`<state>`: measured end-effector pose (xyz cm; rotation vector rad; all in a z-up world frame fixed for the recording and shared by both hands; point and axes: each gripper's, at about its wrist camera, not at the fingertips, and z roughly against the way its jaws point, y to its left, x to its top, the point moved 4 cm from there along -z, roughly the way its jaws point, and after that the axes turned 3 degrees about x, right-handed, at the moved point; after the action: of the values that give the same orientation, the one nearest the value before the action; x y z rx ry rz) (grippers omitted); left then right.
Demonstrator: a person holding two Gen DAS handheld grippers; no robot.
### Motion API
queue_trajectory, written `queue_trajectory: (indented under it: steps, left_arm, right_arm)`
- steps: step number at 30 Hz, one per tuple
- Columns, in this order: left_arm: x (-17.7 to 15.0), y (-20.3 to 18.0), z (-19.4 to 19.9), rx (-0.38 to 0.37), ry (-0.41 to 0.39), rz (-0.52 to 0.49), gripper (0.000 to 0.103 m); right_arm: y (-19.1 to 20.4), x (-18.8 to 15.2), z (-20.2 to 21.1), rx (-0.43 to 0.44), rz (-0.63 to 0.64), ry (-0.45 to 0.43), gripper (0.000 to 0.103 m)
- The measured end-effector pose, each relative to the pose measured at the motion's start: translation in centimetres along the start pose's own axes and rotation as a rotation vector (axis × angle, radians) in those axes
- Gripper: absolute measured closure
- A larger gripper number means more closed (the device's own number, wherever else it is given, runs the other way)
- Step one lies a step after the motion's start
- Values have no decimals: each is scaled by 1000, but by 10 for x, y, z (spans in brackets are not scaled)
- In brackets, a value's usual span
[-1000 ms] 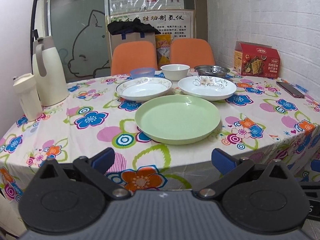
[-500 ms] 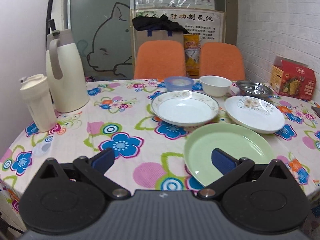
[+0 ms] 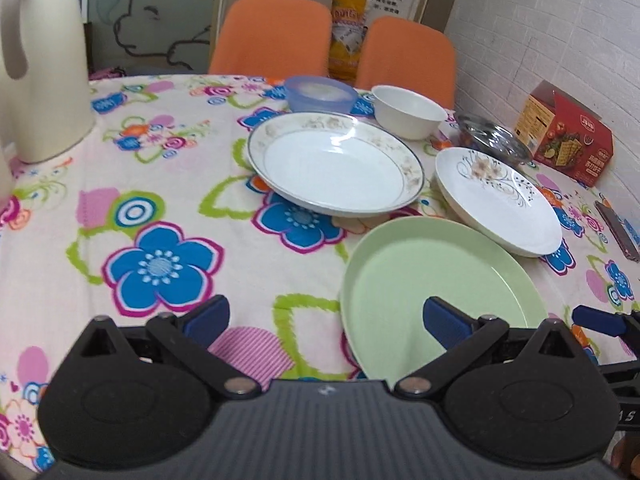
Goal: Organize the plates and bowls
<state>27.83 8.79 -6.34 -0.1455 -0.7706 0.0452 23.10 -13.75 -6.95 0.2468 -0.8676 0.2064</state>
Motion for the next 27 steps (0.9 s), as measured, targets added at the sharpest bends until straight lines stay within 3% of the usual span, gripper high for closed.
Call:
queue_trajectory:
  steps: [3, 7, 10, 15, 20, 24, 27]
  left_arm:
    - [2, -9, -13, -15, 12, -3, 1]
    - [5, -17, -30, -31, 55, -8, 13]
    - [5, -22, -34, 3, 50, -50, 20]
    - [4, -25, -34, 10, 62, -86, 20]
    - [1, -38, -35, 20, 69, -135, 20]
    - [-2, -40, -34, 42, 62, -151, 20]
    - [-2, -43, -32, 27, 53, -162, 30]
  right_arm:
    - [4, -1, -7, 4, 11, 11, 15]
    - [5, -2, -22, 28, 5, 37, 13]
    - [11, -3, -27, 2, 52, 35, 13]
    - [9, -14, -23, 14, 86, -46, 12]
    - [17, -5, -29, 41, 99, 5, 13]
    - [22, -7, -29, 68, 129, -16, 13]
    - [23, -6, -29, 57, 132, -13, 14]
